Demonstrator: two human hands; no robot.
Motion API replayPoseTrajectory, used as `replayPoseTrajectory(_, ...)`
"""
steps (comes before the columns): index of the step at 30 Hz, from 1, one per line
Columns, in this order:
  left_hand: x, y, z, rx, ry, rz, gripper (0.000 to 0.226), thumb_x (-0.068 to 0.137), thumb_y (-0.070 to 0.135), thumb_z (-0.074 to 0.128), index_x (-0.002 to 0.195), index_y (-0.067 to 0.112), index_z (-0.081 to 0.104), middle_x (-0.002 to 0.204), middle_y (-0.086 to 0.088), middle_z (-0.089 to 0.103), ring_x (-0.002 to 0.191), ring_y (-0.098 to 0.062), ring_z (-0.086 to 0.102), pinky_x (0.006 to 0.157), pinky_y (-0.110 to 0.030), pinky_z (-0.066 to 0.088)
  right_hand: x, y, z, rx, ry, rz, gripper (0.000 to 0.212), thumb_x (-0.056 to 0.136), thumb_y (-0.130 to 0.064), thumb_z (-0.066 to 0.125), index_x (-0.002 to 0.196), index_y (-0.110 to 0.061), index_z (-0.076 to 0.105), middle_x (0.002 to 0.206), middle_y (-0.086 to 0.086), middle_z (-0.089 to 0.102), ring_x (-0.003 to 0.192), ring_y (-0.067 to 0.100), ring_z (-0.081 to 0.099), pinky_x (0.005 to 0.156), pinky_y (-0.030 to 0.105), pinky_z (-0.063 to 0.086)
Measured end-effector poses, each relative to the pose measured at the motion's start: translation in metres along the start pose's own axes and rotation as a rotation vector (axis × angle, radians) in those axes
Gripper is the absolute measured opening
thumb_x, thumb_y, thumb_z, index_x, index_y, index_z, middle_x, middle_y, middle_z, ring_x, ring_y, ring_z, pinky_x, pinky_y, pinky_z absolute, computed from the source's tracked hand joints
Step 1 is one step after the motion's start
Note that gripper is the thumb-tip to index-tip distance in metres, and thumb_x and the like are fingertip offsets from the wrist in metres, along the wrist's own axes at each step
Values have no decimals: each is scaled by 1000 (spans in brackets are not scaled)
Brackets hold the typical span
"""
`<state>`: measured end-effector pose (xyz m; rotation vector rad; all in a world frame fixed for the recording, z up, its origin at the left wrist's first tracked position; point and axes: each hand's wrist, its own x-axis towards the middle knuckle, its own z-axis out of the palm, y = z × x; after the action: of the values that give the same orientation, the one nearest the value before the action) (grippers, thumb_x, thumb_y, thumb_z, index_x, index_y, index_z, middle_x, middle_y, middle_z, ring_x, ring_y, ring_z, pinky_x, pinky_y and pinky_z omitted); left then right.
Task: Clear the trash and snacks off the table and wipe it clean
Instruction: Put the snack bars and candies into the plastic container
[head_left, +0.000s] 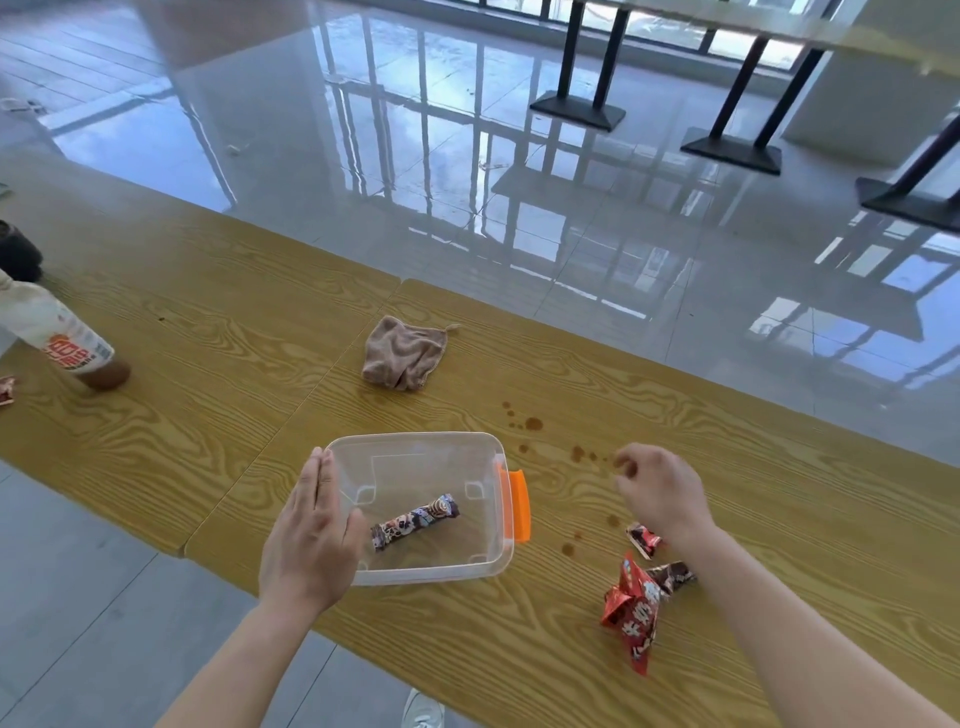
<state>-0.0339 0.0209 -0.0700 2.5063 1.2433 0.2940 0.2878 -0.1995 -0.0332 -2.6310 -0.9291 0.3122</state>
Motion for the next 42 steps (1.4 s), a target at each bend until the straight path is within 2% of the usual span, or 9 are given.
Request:
replayPoseTrajectory(3, 3, 2, 4, -16, -30, -2, 81, 86, 42, 16, 154, -1, 10, 165, -13, 8, 151, -15, 5, 120, -28, 11, 3, 51, 12, -225, -280, 126, 29, 86, -21, 67, 115, -21, 67, 111, 1, 69, 96, 19, 64, 77, 32, 53)
replayPoseTrajectory(5, 3, 4, 9, -18, -41, -12, 81, 86, 42, 17, 154, 0, 11, 165, -12, 8, 151, -15, 5, 121, -29, 12, -2, 68, 17, -292, -352, 146, 28, 87, -27, 67, 115, -23, 64, 116, 1, 65, 99, 21, 62, 75, 31, 50)
replayPoseTrajectory(14, 1, 7, 18, -18, -56, -4, 76, 89, 39, 22, 153, -1, 16, 165, -11, 11, 151, -15, 7, 121, -36, 19, -12, 82, 35, -219, -253, 219, 31, 84, -21, 68, 114, -20, 57, 103, 4, 47, 80, 21, 54, 68, 30, 44)
replayPoseTrajectory(20, -1, 16, 18, -40, -64, -6, 66, 97, 25, 38, 154, 1, 16, 165, -8, 9, 151, -13, 6, 122, -34, 17, -16, 73, 16, -52, -23, 85, 25, 79, -8, 74, 102, -12, 66, 92, 6, 67, 79, 20, 59, 62, 30, 43)
replayPoseTrajectory(24, -1, 18, 17, -50, -76, -8, 67, 97, 24, 40, 155, 2, 13, 166, -8, 8, 151, -13, 5, 122, -34, 15, -19, 20, -21, 277, 44, 54, 24, 77, -18, 82, 97, -19, 68, 86, -6, 68, 77, 11, 63, 59, 23, 45)
replayPoseTrajectory(29, -3, 13, 14, -54, -72, -20, 68, 96, 27, 37, 155, 3, 12, 166, -7, 8, 151, -12, 5, 122, -33, 15, -33, -79, -37, 510, -67, -194, 26, 74, -23, 85, 94, -25, 69, 88, -14, 67, 81, -1, 62, 66, 13, 48)
replayPoseTrajectory(32, -3, 18, 14, -65, -68, -14, 74, 89, 35, 26, 155, 3, 14, 166, -8, 9, 151, -12, 6, 122, -32, 15, -38, -117, -10, 446, -184, -370, 24, 74, -22, 82, 94, -22, 70, 94, -6, 63, 85, 7, 60, 75, 17, 47)
replayPoseTrajectory(36, 0, 30, 17, -72, -58, 4, 77, 87, 37, 22, 155, 2, 14, 165, -9, 9, 151, -14, 8, 122, -34, 18, -40, -137, 41, 92, -361, -539, 15, 82, -11, 67, 96, -16, 68, 100, 5, 61, 95, 26, 59, 74, 28, 43)
replayPoseTrajectory(42, 2, 34, 20, -59, -62, 16, 79, 87, 41, 19, 155, 2, 12, 165, -10, 7, 151, -14, 6, 122, -31, 14, -32, -135, 68, -110, -461, -486, 22, 87, -14, 61, 109, -16, 67, 109, 12, 61, 102, 33, 58, 86, 37, 45)
